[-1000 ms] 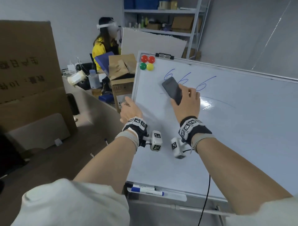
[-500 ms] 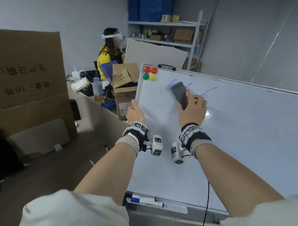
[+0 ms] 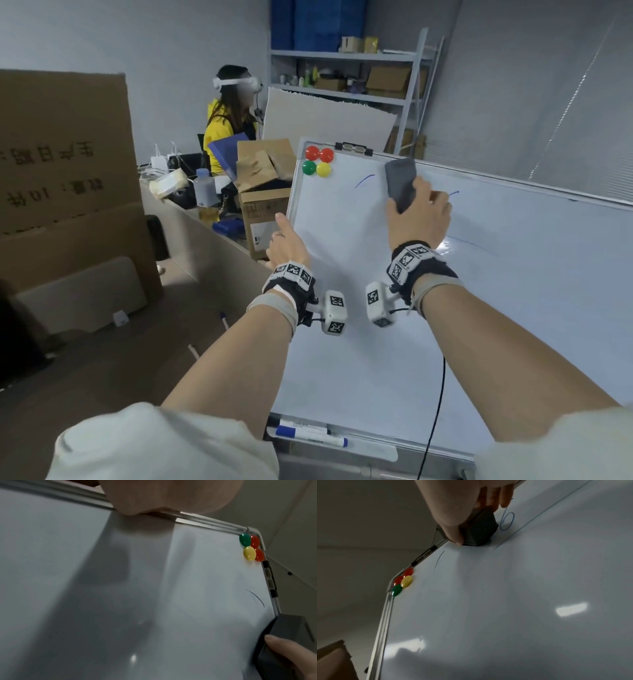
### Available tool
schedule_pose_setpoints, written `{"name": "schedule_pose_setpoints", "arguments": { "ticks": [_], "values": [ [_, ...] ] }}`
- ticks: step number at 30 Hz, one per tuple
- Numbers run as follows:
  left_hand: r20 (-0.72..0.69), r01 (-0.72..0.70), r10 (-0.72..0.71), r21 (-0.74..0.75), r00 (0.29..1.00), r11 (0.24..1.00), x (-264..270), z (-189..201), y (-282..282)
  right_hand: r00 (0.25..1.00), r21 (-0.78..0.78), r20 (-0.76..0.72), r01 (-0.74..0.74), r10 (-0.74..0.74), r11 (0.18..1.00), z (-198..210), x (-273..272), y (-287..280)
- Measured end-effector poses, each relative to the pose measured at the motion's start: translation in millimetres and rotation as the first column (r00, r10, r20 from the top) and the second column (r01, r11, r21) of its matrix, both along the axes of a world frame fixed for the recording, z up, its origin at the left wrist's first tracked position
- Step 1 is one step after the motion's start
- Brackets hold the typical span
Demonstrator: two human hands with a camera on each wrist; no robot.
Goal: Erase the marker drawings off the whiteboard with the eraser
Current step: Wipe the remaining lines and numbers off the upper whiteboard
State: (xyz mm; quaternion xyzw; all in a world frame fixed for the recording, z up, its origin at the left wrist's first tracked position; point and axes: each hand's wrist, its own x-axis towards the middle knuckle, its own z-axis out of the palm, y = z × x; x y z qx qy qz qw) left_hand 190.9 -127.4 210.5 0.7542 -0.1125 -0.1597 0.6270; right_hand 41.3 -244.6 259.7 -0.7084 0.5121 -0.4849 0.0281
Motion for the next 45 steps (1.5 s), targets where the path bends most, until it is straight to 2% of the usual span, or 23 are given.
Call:
{"name": "schedule_pose_setpoints", "arguments": {
  "ticks": [2, 4, 6, 8, 10, 13, 15, 16, 18, 20, 22, 25, 28, 30, 32, 34, 36, 38, 39, 41, 43, 45],
  "values": [
    [-0.001, 0.006, -0.006, -0.002, 1.000, 1.000, 1, -2, -1, 0.989, 0.005, -0.054, -0.139, 0.139, 0.990, 0, 8, 6],
    [-0.013, -0.003, 0.003, -0.002, 1.000, 1.000, 5, -3, 1, 0.922, -0.021, -0.261, -0.302, 0.286, 0.953, 1, 22, 15],
    [-0.026, -0.016, 0.016, -0.001, 1.000, 1.000, 10, -6, 3, 0.880, -0.063, -0.381, -0.330, 0.283, 0.942, 4, 31, 21],
    [-0.036, -0.026, 0.026, -0.007, 0.999, 1.000, 10, -7, 4, 0.929, -0.075, -0.317, -0.227, 0.192, 0.971, 4, 26, 18],
    [-0.021, -0.033, 0.032, -0.008, 0.999, 0.999, 7, -7, 4, 0.985, -0.025, -0.158, -0.080, 0.075, 0.997, 1, 9, 10],
    [0.010, -0.041, 0.041, -0.001, 0.999, 0.999, 4, -8, 2, 0.998, 0.059, -0.018, 0.064, -0.063, 0.996, -7, -16, 2],
    [0.026, -0.053, 0.053, 0.002, 0.998, 0.999, 3, -10, 2, 0.997, 0.092, 0.028, 0.065, -0.068, 0.994, -10, -18, 4],
    [0.037, -0.059, 0.058, 0.006, 0.998, 0.998, 2, -11, 3, 0.999, 0.090, 0.033, 0.017, -0.020, 0.996, -10, -14, 7],
    [0.054, -0.082, 0.081, 0.001, 0.995, 0.997, 2, -12, 6, 0.989, 0.029, -0.073, -0.125, 0.127, 0.992, -8, -2, 18],
    [0.083, -0.122, 0.121, 0.010, 0.989, 0.992, 2, -12, 8, 0.952, -0.023, -0.236, -0.209, 0.198, 0.978, -6, 9, 29],
    [0.133, -0.192, 0.182, 0.064, 0.974, 0.979, 0, -13, 8, 0.957, -0.025, -0.246, -0.164, 0.153, 0.986, -6, 5, 29],
    [0.190, -0.275, 0.245, 0.151, 0.951, 0.949, -6, -14, 6, 0.998, 0.091, -0.053, 0.035, -0.031, 0.995, -12, -34, 9],
    [0.204, -0.285, 0.252, 0.155, 0.946, 0.946, -12, -15, 2, 0.974, 0.245, 0.096, 0.178, -0.206, 0.953, -22, -81, -17],
    [0.222, -0.300, 0.263, 0.155, 0.939, 0.941, -14, -15, -1, 0.959, 0.280, 0.135, 0.203, -0.248, 0.938, -27, -92, -24],
    [0.239, -0.308, 0.268, 0.149, 0.933, 0.940, -13, -17, -2, 0.969, 0.250, 0.159, 0.144, -0.187, 0.958, -26, -86, -23],
    [0.249, -0.318, 0.275, 0.152, 0.929, 0.936, -8, -20, -3, 0.993, 0.180, 0.116, -0.030, 0.009, 0.983, -22, -72, -15],
    [0.248, -0.362, 0.319, 0.152, 0.915, 0.920, -3, -21, -1, 0.964, 0.145, -0.078, -0.241, 0.254, 0.960, -21, -56, 1],
    [0.247, -0.407, 0.367, 0.141, 0.897, 0.902, -1, -22, -2, 0.897, 0.120, -0.259, -0.338, 0.358, 0.933, -31, -50, 15],
    [0.247, -0.428, 0.389, 0.129, 0.887, 0.895, -2, -22, -3, 0.893, 0.101, -0.287, -0.332, 0.347, 0.938, -38, -51, 16],
    [0.247, -0.447, 0.412, 0.111, 0.877, 0.887, -6, -22, -6, 0.940, 0.082, -0.233, -0.235, 0.248, 0.969, -48, -65, 8],
    [0.251, -0.447, 0.410, 0.110, 0.877, 0.888, -9, -23, -9, 0.996, 0.136, -0.044, -0.071, 0.078, 0.988, -58, -90, -10],
    [0.263, -0.459, 0.419, 0.111, 0.869, 0.881, -12, -23, -12, 0.984, 0.236, 0.135, 0.079, -0.114, 0.968, -63, -112, -24]
  ]
}}
